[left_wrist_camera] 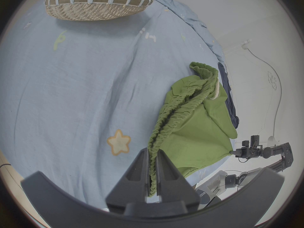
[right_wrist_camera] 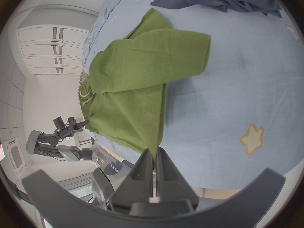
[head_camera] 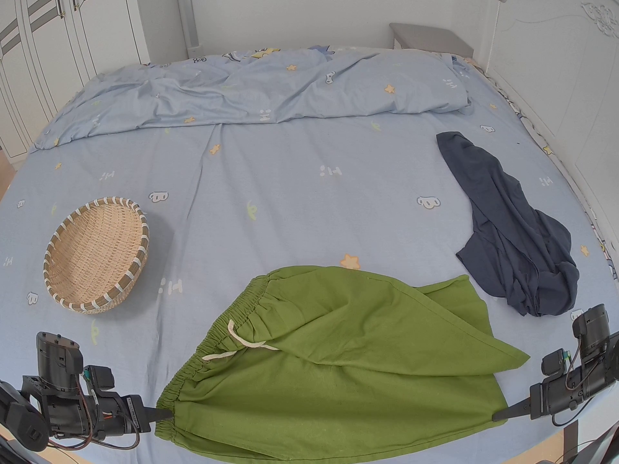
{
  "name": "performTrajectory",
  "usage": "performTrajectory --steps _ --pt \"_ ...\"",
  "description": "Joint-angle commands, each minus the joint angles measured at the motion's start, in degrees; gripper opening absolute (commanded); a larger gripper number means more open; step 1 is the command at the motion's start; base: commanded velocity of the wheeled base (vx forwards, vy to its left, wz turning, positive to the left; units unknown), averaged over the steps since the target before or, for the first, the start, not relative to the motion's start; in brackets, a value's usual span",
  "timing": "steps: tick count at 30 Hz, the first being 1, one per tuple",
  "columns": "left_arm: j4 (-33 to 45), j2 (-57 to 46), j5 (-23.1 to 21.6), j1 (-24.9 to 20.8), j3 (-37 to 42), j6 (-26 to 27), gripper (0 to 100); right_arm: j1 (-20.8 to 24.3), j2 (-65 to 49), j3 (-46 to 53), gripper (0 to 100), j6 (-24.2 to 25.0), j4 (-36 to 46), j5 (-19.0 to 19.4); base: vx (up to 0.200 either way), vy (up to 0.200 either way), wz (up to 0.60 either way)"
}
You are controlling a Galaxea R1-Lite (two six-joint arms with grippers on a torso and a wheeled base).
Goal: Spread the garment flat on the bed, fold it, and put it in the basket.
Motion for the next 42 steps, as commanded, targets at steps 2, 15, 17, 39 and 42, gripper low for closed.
performTrajectory --steps 2,15,17,39,42 --pt "0.5 0.2 -0.1 0.4 1.0 0.0 0 0.0 0.3 0.9 0 -0.1 0.0 -0.9 0.0 0.0 0.0" --pt "3.0 0.1 -0.2 -0.3 1.0 0.1 0 0.2 2.1 2.1 0 -0.3 -0.4 -0.9 0.0 0.0 0.0" --pt "3.1 0.2 -0.2 -0.3 1.0 0.0 0 0.2 2.0 2.1 0 -0.4 -0.4 -0.9 0.0 0.0 0.0" --pt "7.6 -24.8 -0.6 -0.7 -2.3 -5.9 100 -2.3 -10.6 2.4 100 -0.3 -0.5 -0.9 0.0 0.0 0.0" --pt "24.0 -30.7 -0.7 -0.8 -13.8 -6.6 100 -4.7 -19.0 1.7 100 -0.2 -0.2 -0.9 0.0 0.0 0.0"
